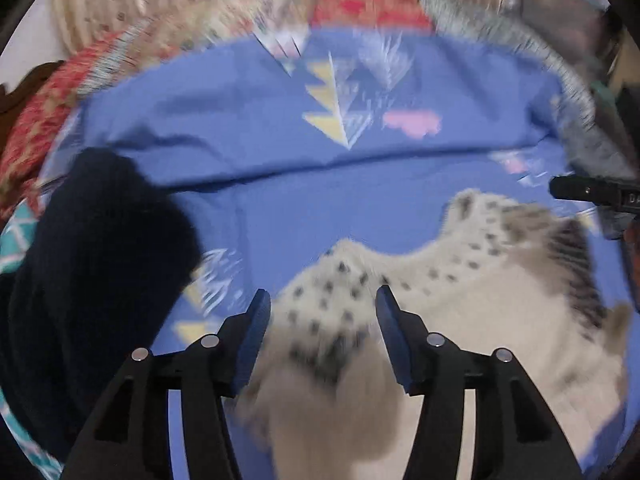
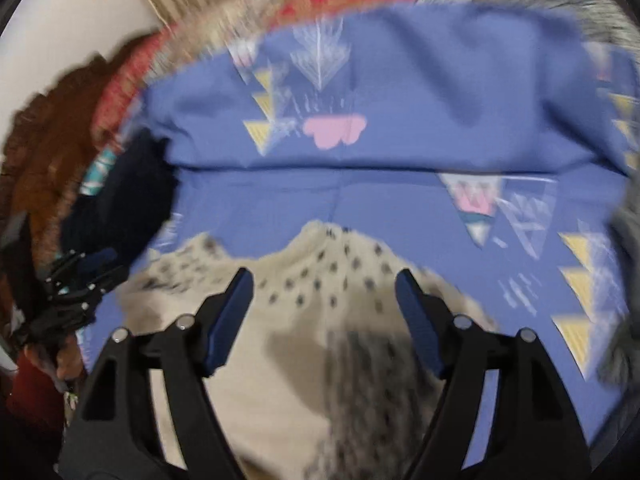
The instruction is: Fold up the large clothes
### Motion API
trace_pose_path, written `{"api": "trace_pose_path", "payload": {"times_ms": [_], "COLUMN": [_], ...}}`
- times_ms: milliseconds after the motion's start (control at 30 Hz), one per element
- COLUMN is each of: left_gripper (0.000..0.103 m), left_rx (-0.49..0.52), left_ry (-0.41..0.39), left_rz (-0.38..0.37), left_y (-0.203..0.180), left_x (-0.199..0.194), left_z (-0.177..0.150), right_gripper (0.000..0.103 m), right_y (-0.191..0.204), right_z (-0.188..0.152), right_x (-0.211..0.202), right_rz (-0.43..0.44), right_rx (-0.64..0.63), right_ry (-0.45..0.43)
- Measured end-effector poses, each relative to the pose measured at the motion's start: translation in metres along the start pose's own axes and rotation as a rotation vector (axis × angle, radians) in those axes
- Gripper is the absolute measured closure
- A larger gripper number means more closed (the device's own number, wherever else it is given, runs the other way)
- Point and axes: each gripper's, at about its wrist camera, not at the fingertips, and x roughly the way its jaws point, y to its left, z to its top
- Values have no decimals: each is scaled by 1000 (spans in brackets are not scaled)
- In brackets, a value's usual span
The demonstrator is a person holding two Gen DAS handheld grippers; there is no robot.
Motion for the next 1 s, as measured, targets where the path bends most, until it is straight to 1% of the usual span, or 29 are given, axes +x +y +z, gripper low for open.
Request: {"api": "trace_pose_path", "payload": {"times_ms": [33,67,133,200,233,267,300,333,367,400,500,567,600,633,667,700,733,767,800,833,867,900,967,1000], "left_gripper": [28,28,28,28,37,54,62,68,70,70,71,71,71,71,71,71,71,71,71,71,71,70,70,69], "left_rx": [-17,-37,-86,-114,-114,-107,-98,-88,-81,-78,-72,-72,-70,-65,-57,-44,-37,-25,-14,10,26,42,78,88], "left_ry": [49,87,158,185,180,172,165,155,140,120,27,-61,-117,-154,-189,-225,-238,-253,-256,-250,-236,-218,-152,-123], "left_rz": [19,23,-10,-32,-39,-54,-68,-72,-76,-84,-113,-142,-165,-179,-191,-214,-232,-258,-266,-275,-277,-278,-267,-255], "left_y": [1,2,4,3,1,-1,-4,-8,-10,-12,-19,-21,-22,-22,-22,-25,-29,-34,-36,-45,-54,-62,-80,-84], "left_x": [24,42,74,90,92,90,87,80,71,60,9,-39,-72,-93,-115,-142,-153,-171,-177,-185,-188,-188,-176,-168], "left_z": [10,16,24,24,24,22,21,19,18,17,10,-1,-13,-23,-37,-59,-74,-101,-113,-140,-160,-180,-225,-237], "right_gripper": [32,32,32,32,32,43,66,78,91,91,92,92,92,92,92,92,92,92,92,92,92,92,92,91], "right_y": [2,5,12,16,17,18,21,25,26,28,37,50,58,65,74,81,85,88,90,91,90,89,85,77], "right_z": [7,11,17,15,12,9,5,2,3,0,-9,-25,-36,-50,-73,-97,-118,-140,-178,-201,-225,-260,-298,-320], "right_x": [19,37,68,89,101,106,107,104,101,87,38,-12,-36,-59,-89,-111,-127,-140,-155,-159,-161,-158,-143,-128], "right_rz": [-15,-28,-47,-52,-56,-70,-95,-104,-81,-58,-20,13,26,37,49,50,48,49,63,65,60,33,13,12], "right_rx": [0,-2,-31,-53,-62,-78,-107,-142,-146,-141,-158,-182,-197,-215,-240,-263,-277,-283,-275,-265,-254,-236,-169,-105], "right_ry": [38,71,117,153,184,197,195,186,182,157,53,-41,-85,-127,-181,-223,-251,-274,-293,-297,-300,-294,-258,-222]}}
